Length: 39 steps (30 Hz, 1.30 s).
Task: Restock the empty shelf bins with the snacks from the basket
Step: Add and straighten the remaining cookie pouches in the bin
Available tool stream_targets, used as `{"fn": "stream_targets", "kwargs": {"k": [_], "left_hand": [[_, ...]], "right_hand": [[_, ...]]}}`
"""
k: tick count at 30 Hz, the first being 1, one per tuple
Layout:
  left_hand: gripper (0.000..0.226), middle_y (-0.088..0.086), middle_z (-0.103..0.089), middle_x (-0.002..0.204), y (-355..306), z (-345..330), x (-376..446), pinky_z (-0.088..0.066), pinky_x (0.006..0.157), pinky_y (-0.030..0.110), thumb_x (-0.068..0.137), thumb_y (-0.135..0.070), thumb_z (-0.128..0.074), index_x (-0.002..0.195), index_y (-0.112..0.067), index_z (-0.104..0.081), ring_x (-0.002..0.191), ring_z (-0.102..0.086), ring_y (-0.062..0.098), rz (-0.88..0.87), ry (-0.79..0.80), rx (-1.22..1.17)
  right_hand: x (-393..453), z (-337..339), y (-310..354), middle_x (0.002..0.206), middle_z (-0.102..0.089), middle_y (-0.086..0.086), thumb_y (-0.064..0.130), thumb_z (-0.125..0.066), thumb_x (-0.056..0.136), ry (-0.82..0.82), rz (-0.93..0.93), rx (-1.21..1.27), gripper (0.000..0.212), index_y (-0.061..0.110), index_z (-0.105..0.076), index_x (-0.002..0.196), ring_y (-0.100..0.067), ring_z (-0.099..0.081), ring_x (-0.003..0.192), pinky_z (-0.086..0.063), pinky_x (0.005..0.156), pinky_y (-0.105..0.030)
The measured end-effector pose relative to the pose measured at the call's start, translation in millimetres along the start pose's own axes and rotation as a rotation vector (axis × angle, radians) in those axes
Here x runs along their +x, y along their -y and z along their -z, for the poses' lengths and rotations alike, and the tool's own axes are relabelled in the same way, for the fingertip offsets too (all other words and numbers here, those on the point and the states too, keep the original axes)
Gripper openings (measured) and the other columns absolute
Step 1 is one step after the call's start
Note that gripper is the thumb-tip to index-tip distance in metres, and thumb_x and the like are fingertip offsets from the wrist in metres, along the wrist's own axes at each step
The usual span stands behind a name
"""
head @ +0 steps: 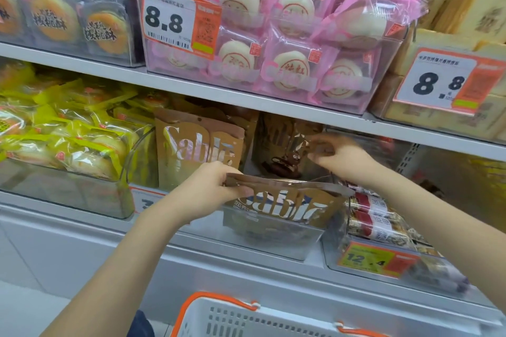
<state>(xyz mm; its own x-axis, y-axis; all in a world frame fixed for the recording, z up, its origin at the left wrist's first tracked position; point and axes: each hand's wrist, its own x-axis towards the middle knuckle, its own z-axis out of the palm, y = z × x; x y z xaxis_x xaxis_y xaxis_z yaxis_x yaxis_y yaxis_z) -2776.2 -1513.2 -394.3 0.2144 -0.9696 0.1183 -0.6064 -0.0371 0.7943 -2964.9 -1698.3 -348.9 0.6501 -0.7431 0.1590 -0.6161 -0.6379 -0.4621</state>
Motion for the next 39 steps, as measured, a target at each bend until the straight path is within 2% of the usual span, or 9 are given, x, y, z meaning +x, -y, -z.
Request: {"fn": "stream_targets", "kwargs": {"k": [2, 8, 15, 17, 24, 30, 33, 36, 39], "left_hand": [[0.012, 0.010, -0.068, 0.083, 1.0, 0.6, 0.8, -0.047, 0.071, 0.035, 0.086, -0.028, -0.067, 0.083, -0.020, -0.075, 0.084, -0.061, 0.029, 0.013, -0.001, -0.008], [0.016, 0.017, -0.068, 0.087, 0.2, 2.6, 2.3, -0.046, 0.070, 0.038, 0.083, -0.029, -0.070, 0.087, -0.014, -0.075, 0.077, -0.059, 0.031, 0.017, 0.009, -0.022], [0.013, 0.017, -0.065, 0.079, -1.4, 4.3, 1.0, -0.039, 0.062, 0.030, 0.083, -0.030, -0.069, 0.082, -0.018, -0.074, 0.065, -0.050, 0.017, 0.018, 0.034, -0.012], [0.013, 0.016, -0.066, 0.078, -1.7, 4.7, 0.8, -0.040, 0.063, 0.031, 0.083, -0.030, -0.069, 0.082, -0.019, -0.075, 0.067, -0.051, 0.018, 0.014, 0.041, -0.006], [0.010, 0.012, -0.068, 0.081, -5.0, 4.8, -0.2, -0.047, 0.068, 0.038, 0.084, -0.029, -0.068, 0.084, -0.022, -0.075, 0.076, -0.058, 0.031, 0.021, 0.047, -0.008], [0.015, 0.003, -0.074, 0.086, -3.4, 5.4, -2.1, -0.053, 0.085, 0.043, 0.082, -0.014, -0.071, 0.093, -0.022, -0.078, 0.088, -0.066, 0.026, -0.023, 0.014, -0.061], [0.029, -0.004, -0.075, 0.091, -4.6, 6.6, -3.4, -0.053, 0.090, 0.042, 0.080, -0.005, -0.072, 0.092, -0.032, -0.076, 0.094, -0.067, 0.021, -0.043, 0.011, -0.146], [0.036, -0.011, -0.074, 0.092, -7.2, 5.9, -5.5, -0.053, 0.090, 0.029, 0.078, -0.003, -0.072, 0.082, -0.039, -0.075, 0.095, -0.067, 0.010, -0.050, 0.007, -0.196], [0.035, -0.018, -0.069, 0.100, -10.5, 3.6, -7.0, -0.049, 0.085, 0.015, 0.077, -0.004, -0.073, 0.078, -0.039, -0.075, 0.101, -0.062, 0.002, -0.042, -0.005, -0.211]], "right_hand": [[12.2, -8.1, -7.1, 0.114, -0.063, -0.005, 0.025, -0.062, 0.089, -0.064, -0.082, 0.003, 0.047, 0.022, -0.049, 0.134, -0.014, -0.059, 0.077, -0.042, 0.063, -0.019], [43.6, -17.4, -8.2, 0.137, -0.050, -0.014, 0.031, -0.061, 0.090, -0.328, -0.283, 0.132, 0.051, 0.005, -0.047, 0.133, -0.030, -0.047, 0.125, -0.039, 0.101, -0.033], [72.9, -15.4, -15.7, 0.098, -0.062, -0.002, 0.011, -0.059, 0.093, -0.243, -0.245, 0.356, 0.012, 0.011, -0.059, 0.104, -0.012, -0.059, 0.085, -0.044, 0.065, -0.002], [79.9, -16.6, -19.4, 0.101, -0.062, 0.000, 0.012, -0.060, 0.092, -0.263, -0.257, 0.352, 0.007, 0.012, -0.060, 0.099, -0.016, -0.059, 0.087, -0.046, 0.077, -0.010], [81.8, -18.9, -19.8, 0.126, -0.057, -0.012, 0.016, -0.059, 0.092, -0.264, -0.229, 0.229, 0.037, 0.005, -0.052, 0.127, -0.028, -0.052, 0.119, -0.041, 0.099, -0.028], [11.1, -10.4, 0.8, 0.125, -0.060, -0.003, 0.017, -0.055, 0.093, -0.275, -0.065, 0.095, 0.033, 0.013, -0.053, 0.126, -0.018, -0.061, 0.101, -0.049, 0.084, -0.029], [-38.5, 6.9, -6.6, 0.110, -0.068, 0.010, -0.002, -0.052, 0.092, 0.009, 0.205, 0.295, 0.038, 0.022, -0.060, 0.119, 0.006, -0.058, 0.064, -0.045, 0.058, -0.010], [-57.8, 25.3, -14.5, 0.123, -0.063, 0.012, -0.004, -0.056, 0.090, 0.262, 0.287, 0.214, 0.040, 0.019, -0.061, 0.123, 0.008, -0.057, 0.109, -0.041, 0.091, -0.006], [-49.4, 23.8, -12.2, 0.124, -0.058, 0.025, 0.015, -0.064, 0.089, 0.345, 0.319, 0.057, 0.039, 0.030, -0.060, 0.124, 0.013, -0.050, 0.115, -0.035, 0.094, -0.003]]}}
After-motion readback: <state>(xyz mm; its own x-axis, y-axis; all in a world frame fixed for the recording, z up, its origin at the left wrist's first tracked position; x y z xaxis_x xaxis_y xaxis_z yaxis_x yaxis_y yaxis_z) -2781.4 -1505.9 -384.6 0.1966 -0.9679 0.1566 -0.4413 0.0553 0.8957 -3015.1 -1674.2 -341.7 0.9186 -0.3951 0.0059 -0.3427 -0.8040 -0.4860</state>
